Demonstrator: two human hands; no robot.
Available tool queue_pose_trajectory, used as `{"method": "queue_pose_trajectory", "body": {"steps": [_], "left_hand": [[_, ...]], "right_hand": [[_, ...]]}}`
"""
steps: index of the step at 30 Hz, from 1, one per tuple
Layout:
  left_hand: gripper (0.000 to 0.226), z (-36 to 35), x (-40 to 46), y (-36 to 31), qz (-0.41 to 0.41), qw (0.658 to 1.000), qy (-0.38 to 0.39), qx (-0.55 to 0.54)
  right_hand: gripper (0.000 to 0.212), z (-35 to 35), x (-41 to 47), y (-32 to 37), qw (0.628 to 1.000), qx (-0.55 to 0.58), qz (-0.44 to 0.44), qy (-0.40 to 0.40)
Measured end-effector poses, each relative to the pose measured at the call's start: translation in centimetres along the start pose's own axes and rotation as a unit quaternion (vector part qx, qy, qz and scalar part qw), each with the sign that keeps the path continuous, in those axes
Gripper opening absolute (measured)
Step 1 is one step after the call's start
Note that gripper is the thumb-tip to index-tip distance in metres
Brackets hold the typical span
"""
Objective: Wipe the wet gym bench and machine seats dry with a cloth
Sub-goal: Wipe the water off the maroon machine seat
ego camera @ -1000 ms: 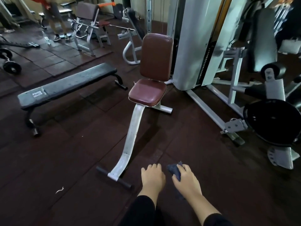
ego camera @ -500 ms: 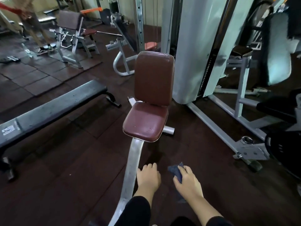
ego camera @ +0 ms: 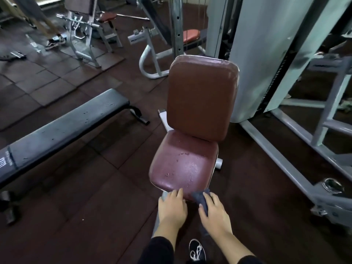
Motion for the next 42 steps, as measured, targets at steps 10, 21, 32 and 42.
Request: {"method": "queue_pose_trajectory", "body": {"steps": [10,21,32,42], "left_hand": [[0.054,-4.8,12.8,3.2,-0.045,0.999,0.019,0.016],[0.053,-12.8,19.7,6.3,-0.193,0.979,-0.059,0.031],[0.053,-14.3,20.2,7.3,-0.220,0.967,-0.127,0.002],[0.052,-14.0,19.9,7.4,-0.222,0.964,-0.144,0.006]], "right_hand": [[0.059,-8.5,10.2,0.1,0.999,0.004,0.000,-0.040],[0.056,-16.0,12.8,-3.0,0.983,-0.166,0.060,-0.051],[0.051,-17.8,13.2,-2.2,0.976,-0.172,0.113,-0.076],[0.048,-16.4,15.9,-3.8,0.982,-0.126,0.074,-0.117]]}}
Point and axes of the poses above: each hand's wrist, its own x-axis towards the middle knuckle, its own z-axis out of the back of the hand, y = z × x, the point moved 8 cm from there along x, towards the middle knuckle, and after that the axes turned 9 degrees about -y, right-handed, at the moved point
